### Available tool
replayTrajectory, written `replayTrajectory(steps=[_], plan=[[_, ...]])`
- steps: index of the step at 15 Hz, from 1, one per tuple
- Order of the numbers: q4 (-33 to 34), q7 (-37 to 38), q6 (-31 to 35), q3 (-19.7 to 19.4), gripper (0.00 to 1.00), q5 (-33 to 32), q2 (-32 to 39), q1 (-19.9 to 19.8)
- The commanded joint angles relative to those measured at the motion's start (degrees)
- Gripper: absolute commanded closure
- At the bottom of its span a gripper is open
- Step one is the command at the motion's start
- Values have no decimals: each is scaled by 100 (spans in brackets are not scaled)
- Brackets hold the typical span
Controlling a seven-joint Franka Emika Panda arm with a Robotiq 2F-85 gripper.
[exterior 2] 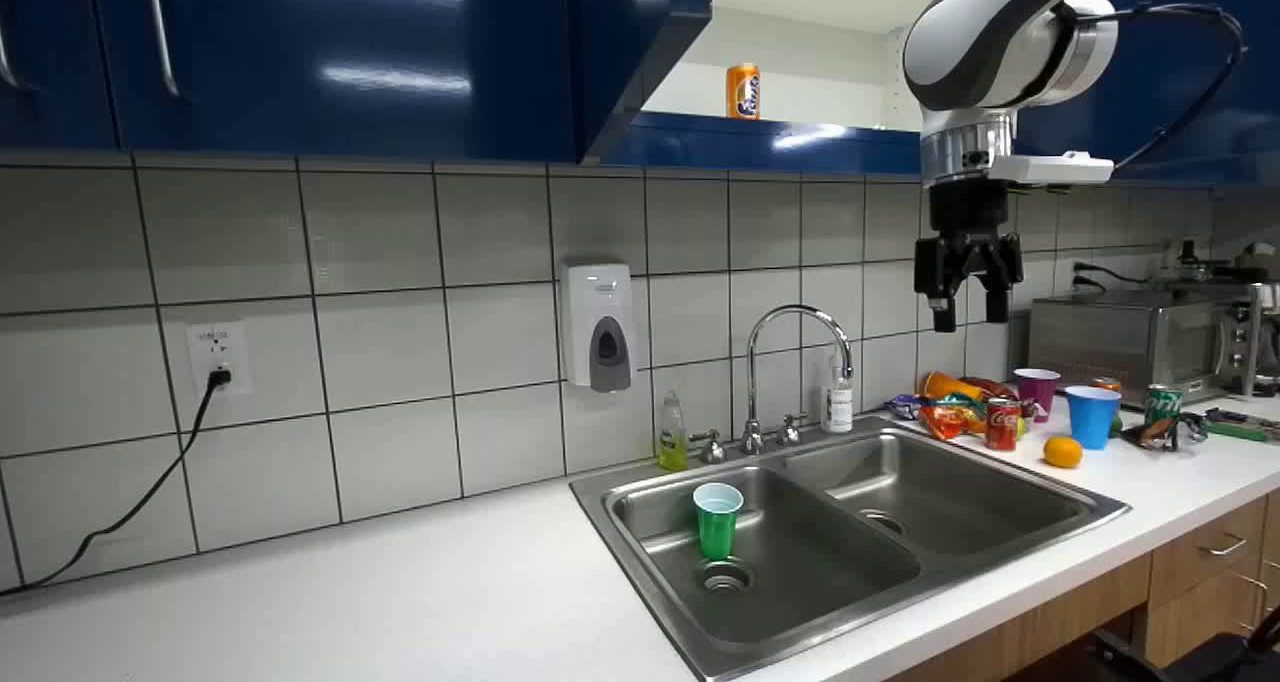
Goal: Pick up the canned drink from the shelf and put it in the sink
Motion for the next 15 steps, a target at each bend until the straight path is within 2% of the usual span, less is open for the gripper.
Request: replayTrajectory(steps=[1,15], plan=[[7,-18,-8,42,0,23,6,-45],[270,121,245,179,0,80,-206,21]])
